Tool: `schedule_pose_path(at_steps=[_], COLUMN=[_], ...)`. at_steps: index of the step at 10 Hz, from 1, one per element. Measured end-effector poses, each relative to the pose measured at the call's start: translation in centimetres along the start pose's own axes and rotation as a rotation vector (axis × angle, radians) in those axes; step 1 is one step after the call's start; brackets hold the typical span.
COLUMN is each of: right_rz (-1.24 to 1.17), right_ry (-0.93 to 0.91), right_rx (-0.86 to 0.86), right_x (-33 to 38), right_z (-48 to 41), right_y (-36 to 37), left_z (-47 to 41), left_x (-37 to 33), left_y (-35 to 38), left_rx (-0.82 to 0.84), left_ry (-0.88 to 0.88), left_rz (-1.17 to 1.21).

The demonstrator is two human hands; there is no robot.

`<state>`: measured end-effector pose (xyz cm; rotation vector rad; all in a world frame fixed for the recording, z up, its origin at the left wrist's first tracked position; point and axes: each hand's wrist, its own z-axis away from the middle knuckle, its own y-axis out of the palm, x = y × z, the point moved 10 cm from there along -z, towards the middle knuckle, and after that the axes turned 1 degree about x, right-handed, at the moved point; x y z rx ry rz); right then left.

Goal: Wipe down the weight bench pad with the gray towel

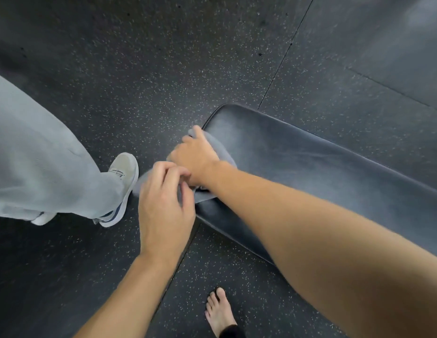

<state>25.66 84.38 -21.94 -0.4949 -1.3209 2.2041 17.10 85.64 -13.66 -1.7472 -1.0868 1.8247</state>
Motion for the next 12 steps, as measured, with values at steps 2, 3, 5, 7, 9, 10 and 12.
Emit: schedule_pose_path(at_steps=[2,3,5,7,9,10,12], right_rz=[-0.360,-0.453,-0.446,-0.413,-0.421,-0.431,-0.570], right_ry=[0.282,0.470,0.666,0.512,0.691,0.727,0.901], right_rx=[-0.234,-0.258,-0.279,-0.275,-0.300,-0.191,-0.510], right_x=[-12.6,-18.5,-19.5,-13.3,-16.6,-18.3,-24.0], right_z=[-1.2,1.4,8.3,15.1,27.0,33.6,48.0], right_y=[0.5,3.2,6.1,8.4,14.6,17.2,12.7], left_z=[-0.7,-0.6,-0.6,0.0,1.7,2.6,5.4], left_x=[-3.2,-4.5,-7.0,-11.1,-17.5,-21.7,-33.5], left_y=[1.5,3.3,6.4,9.1,12.1,12.7,13.9], left_rx=[0.030,0.066,0.169,0.277,0.399,0.374,0.375], left_ry=[0.095,0.114,0.100,0.137,0.283,0.376,0.557], left_rz=[-0.040,-0.046,-0.039,-0.051,-0.171,-0.234,-0.287])
